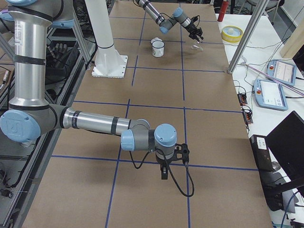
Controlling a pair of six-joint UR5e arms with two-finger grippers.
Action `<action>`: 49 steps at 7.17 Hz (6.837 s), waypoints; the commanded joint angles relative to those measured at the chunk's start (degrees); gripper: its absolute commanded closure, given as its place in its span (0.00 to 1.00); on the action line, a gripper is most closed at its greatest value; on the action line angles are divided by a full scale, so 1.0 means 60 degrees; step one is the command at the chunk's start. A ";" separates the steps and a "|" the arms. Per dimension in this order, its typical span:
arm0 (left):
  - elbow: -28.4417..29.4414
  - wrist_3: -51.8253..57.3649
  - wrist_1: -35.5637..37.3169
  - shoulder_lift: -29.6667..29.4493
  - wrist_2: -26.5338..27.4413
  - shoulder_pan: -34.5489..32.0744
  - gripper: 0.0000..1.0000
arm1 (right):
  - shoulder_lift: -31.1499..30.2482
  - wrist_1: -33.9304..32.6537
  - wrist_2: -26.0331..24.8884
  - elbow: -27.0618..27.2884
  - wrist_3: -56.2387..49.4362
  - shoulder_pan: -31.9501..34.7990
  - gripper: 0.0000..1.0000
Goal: Place funnel on cup
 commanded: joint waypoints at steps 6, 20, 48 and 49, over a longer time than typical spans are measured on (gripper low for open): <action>-0.5465 0.0124 0.3466 0.0241 -0.1573 -0.0393 1.00 | 0.0000 0.0000 0.0000 -0.0004 0.0000 0.0000 0.00; -0.6387 0.5397 1.6037 -0.1914 -0.4375 0.2330 1.00 | 0.0000 0.0000 0.0000 -0.0004 0.0000 0.0000 0.00; -0.5026 2.2096 1.1201 0.6673 -0.8040 -0.7761 0.00 | 0.0000 0.0000 0.0000 -0.0004 0.0000 0.0000 0.00; -0.5170 2.2140 1.1157 0.6673 -0.7965 -0.7761 0.00 | 0.0000 0.0000 0.0000 -0.0004 0.0000 0.0000 0.00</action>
